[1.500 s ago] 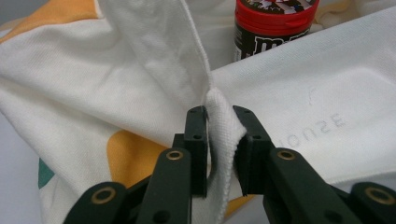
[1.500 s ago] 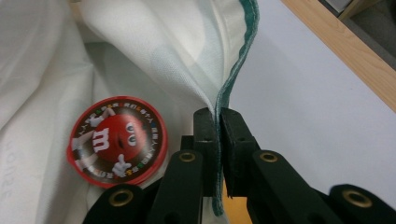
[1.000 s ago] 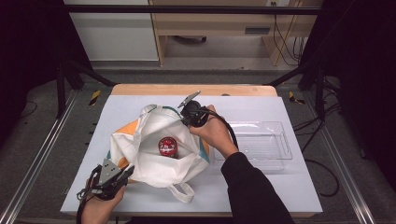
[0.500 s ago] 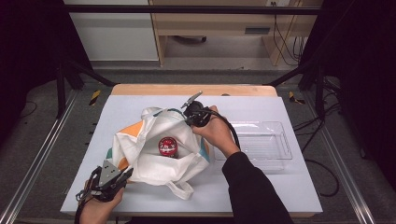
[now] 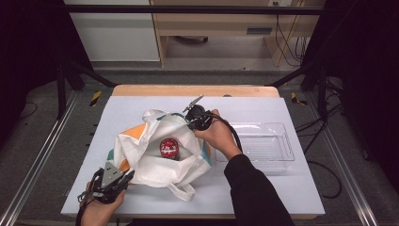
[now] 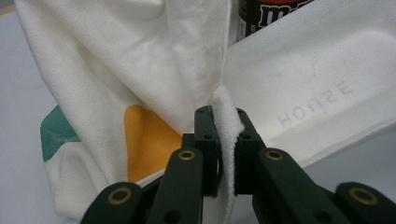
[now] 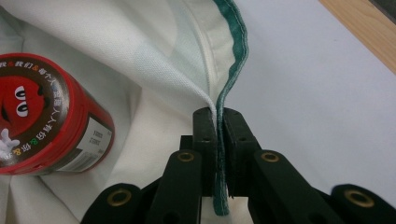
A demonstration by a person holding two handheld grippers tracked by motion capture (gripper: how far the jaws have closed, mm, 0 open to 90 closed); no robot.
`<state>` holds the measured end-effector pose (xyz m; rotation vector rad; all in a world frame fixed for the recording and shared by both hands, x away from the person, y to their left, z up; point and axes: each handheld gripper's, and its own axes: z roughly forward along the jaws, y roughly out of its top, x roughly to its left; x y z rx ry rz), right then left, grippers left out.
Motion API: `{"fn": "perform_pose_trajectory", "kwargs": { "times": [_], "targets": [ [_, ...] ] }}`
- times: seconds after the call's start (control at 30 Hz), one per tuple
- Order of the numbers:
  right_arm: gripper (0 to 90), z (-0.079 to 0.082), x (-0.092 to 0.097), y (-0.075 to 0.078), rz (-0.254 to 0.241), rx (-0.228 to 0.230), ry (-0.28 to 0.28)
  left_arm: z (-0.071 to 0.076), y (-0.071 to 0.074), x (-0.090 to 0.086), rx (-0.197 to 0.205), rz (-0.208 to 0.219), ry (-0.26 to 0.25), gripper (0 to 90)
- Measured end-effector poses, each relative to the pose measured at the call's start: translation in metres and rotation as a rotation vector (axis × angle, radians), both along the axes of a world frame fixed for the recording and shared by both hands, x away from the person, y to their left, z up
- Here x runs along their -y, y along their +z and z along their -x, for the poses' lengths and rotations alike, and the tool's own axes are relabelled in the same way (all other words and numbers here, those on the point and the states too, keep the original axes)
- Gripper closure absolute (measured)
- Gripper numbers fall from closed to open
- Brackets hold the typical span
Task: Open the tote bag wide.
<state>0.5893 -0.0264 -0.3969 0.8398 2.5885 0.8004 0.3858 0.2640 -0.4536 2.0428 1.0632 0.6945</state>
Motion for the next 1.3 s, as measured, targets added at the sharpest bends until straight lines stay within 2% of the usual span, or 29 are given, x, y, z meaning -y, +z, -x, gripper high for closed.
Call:
{"fn": "perform_pose_trajectory", "kwargs": {
  "times": [0.33, 0.4, 0.5, 0.6, 0.73, 0.87, 1.03, 1.17, 1.3],
  "targets": [
    [82.1, 0.003, -0.002, -0.007, 0.031, -0.023, 0.003, -0.001, -0.002, 0.0, -0.009, -0.001, -0.004, 83.6],
    [80.2, 0.003, -0.002, -0.006, 0.029, -0.021, 0.001, -0.001, -0.002, 0.0, -0.009, 0.001, -0.005, 83.4],
    [72.5, 0.004, -0.001, -0.004, 0.028, -0.014, -0.007, -0.001, -0.002, -0.001, -0.009, 0.006, -0.005, 83.0],
    [66.2, 0.007, 0.002, 0.0, 0.011, 0.001, -0.012, -0.001, -0.001, -0.001, -0.01, 0.012, -0.006, 82.1],
    [62.2, 0.014, 0.006, 0.011, -0.038, 0.021, -0.012, -0.001, -0.001, -0.001, -0.001, 0.014, -0.005, 81.0],
    [62.3, 0.032, 0.009, 0.025, -0.087, 0.059, -0.011, -0.001, 0.0, -0.001, 0.01, 0.021, -0.004, 79.4],
    [63.7, 0.065, 0.006, 0.036, -0.126, 0.073, 0.013, -0.001, 0.001, -0.001, 0.029, 0.037, 0.004, 74.0],
    [64.6, 0.092, 0.001, 0.038, -0.143, 0.08, 0.048, 0.0, 0.003, -0.001, 0.054, 0.061, 0.009, 66.5],
    [64.7, 0.112, -0.007, 0.032, -0.154, 0.07, 0.075, 0.0, 0.004, -0.001, 0.063, 0.071, 0.015, 60.1]
  ]
}}
